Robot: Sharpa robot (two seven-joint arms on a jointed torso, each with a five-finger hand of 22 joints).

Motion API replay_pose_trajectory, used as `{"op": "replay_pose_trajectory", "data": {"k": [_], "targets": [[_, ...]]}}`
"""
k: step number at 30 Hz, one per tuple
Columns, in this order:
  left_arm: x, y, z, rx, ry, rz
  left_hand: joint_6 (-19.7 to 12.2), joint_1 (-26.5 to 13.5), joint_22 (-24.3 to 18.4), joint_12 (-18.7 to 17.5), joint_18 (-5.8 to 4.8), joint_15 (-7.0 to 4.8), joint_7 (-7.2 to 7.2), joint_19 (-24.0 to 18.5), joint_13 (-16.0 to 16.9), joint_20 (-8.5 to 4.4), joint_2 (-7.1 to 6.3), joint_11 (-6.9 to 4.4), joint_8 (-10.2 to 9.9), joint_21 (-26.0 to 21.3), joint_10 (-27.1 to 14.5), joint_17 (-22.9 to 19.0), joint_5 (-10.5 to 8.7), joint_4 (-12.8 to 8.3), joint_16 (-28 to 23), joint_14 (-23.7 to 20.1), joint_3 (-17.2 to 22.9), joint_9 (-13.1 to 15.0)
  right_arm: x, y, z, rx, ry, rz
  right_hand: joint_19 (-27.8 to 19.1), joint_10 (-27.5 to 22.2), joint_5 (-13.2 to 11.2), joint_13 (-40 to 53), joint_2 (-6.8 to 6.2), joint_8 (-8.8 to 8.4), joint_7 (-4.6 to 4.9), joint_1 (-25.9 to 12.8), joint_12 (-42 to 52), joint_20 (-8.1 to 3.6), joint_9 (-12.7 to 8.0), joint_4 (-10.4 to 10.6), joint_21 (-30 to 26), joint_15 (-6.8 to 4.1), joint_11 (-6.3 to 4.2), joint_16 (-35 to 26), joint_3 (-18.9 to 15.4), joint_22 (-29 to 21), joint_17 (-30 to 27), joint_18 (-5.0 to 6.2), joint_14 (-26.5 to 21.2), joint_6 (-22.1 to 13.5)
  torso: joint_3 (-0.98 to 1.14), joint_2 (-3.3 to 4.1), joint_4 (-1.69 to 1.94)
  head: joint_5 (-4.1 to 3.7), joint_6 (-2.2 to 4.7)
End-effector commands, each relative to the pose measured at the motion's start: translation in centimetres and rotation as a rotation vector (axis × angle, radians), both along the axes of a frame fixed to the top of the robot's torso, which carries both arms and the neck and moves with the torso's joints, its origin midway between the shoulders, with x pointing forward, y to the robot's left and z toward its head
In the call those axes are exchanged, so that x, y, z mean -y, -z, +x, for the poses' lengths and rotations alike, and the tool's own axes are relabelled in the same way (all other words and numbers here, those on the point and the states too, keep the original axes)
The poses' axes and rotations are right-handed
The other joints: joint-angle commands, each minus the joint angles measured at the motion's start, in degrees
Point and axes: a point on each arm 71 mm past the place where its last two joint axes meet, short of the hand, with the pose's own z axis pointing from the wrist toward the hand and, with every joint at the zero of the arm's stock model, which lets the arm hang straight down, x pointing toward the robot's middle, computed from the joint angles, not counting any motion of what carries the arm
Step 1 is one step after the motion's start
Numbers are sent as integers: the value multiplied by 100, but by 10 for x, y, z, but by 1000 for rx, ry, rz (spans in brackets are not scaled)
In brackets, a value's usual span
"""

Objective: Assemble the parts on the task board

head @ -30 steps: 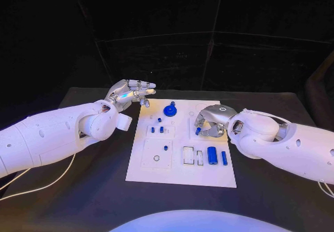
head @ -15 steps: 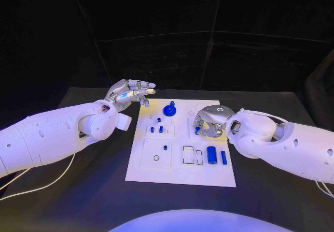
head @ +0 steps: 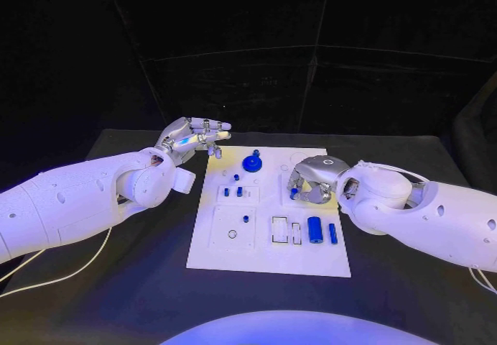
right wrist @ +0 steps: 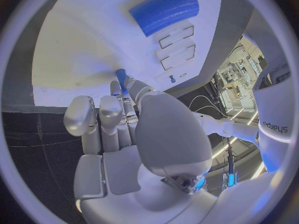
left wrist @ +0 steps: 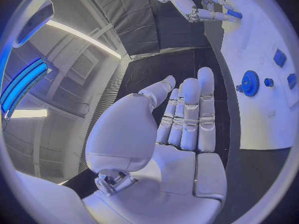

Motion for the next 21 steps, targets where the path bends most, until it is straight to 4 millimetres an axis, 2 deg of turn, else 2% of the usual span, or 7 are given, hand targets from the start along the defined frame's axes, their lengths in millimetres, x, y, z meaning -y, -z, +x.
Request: {"op": "replay_pose_trajectory", "data": {"k": [1,14,18,21], "targets": [[1,-1,0,-1,11,-8,-1,9,-6,36,29,4,22,-28,8,-20,41,14,26,-20,-42,-5,-3,13,-25,-44,-33,-8,0,-4,-2,-12,10,55,50,63,-25,7,4,30,7,-72,-31,-7,18,3,37,-31,-8,36,52,33,24,-73,82,67,4,-2,-4,8,4],[0,-1,0,-5,11,-6,-6,14,-15,50,29,6,22,-33,10,-18,49,14,30,-34,-54,-18,-3,12,-30,-56,-42,-9,5,-26,-13,-36,31,214,74,105,-38,9,1,34,3,-121,-51,-16,19,29,69,-34,-16,89,79,82,77,-82,96,101,1,-7,1,-2,24],[0,-1,0,-6,11,-6,-6,14,-15,50,29,6,22,-33,10,-18,49,14,30,-34,-54,-18,-3,12,-30,-56,-42,-9,-6,-32,-18,-49,-4,283,73,105,-32,8,-1,33,2,-118,-59,-17,19,25,69,-35,-17,89,87,81,76,-82,97,104,1,1,-8,4,33],[2,-1,0,-6,15,-7,-6,14,-15,50,29,6,22,-33,10,-18,49,14,30,-34,-54,-18,-3,12,-30,-56,-42,-9,-20,-35,-22,-59,-47,324,74,102,-24,6,-1,30,2,-115,-68,-18,18,21,71,-36,-16,91,97,83,76,-82,97,104,1,6,15,16,25]]}}
